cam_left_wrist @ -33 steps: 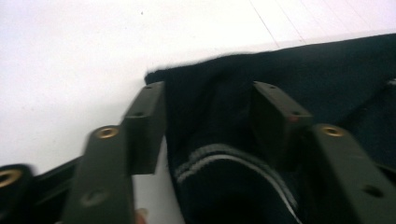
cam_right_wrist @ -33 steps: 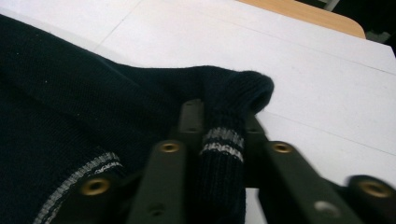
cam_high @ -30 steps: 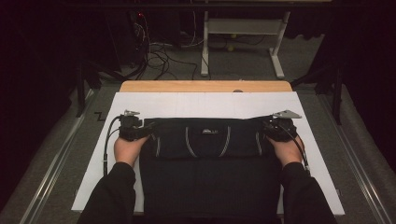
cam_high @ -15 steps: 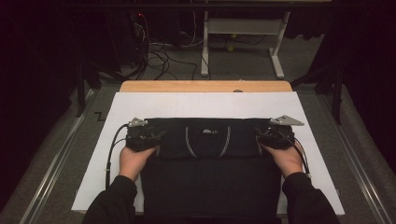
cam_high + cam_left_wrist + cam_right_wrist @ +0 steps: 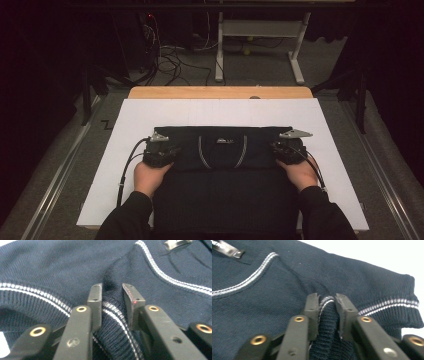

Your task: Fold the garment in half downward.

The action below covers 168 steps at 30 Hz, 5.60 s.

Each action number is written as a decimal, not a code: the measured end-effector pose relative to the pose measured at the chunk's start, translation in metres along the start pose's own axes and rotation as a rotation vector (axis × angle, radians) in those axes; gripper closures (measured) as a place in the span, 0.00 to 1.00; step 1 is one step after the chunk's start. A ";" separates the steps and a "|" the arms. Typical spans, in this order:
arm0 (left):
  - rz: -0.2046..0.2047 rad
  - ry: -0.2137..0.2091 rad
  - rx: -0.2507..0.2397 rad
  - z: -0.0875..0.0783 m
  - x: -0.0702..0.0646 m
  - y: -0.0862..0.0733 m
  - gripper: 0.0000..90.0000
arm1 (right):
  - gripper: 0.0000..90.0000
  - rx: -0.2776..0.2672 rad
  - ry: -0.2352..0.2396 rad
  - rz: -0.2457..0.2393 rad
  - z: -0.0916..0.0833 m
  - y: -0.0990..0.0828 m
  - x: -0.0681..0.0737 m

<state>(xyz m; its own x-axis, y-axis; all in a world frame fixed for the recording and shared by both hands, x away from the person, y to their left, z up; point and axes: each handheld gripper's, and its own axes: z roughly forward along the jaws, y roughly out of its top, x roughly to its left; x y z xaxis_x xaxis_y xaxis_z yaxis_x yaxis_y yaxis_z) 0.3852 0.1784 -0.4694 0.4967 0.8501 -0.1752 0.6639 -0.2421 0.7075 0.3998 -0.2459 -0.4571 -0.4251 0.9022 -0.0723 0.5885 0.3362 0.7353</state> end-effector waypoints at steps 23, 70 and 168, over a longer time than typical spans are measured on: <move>0.106 0.020 -0.149 -0.055 -0.026 -0.007 0.77 | 0.86 -0.200 0.024 -0.052 -0.061 -0.004 0.011; 0.086 -0.098 -0.028 -0.068 -0.042 -0.085 0.72 | 0.85 -0.185 0.078 -0.056 -0.096 -0.092 0.032; 0.283 -0.274 -0.075 -0.097 -0.141 -0.095 0.77 | 0.90 -0.284 0.354 -0.221 -0.138 -0.098 0.111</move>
<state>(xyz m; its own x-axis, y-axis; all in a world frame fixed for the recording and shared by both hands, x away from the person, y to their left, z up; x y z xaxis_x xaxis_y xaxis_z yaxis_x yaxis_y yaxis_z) 0.1974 0.1270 -0.4456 0.7915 0.5961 -0.1350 0.4416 -0.4052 0.8005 0.1999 -0.2163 -0.4438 -0.7547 0.6541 -0.0499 0.2688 0.3778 0.8860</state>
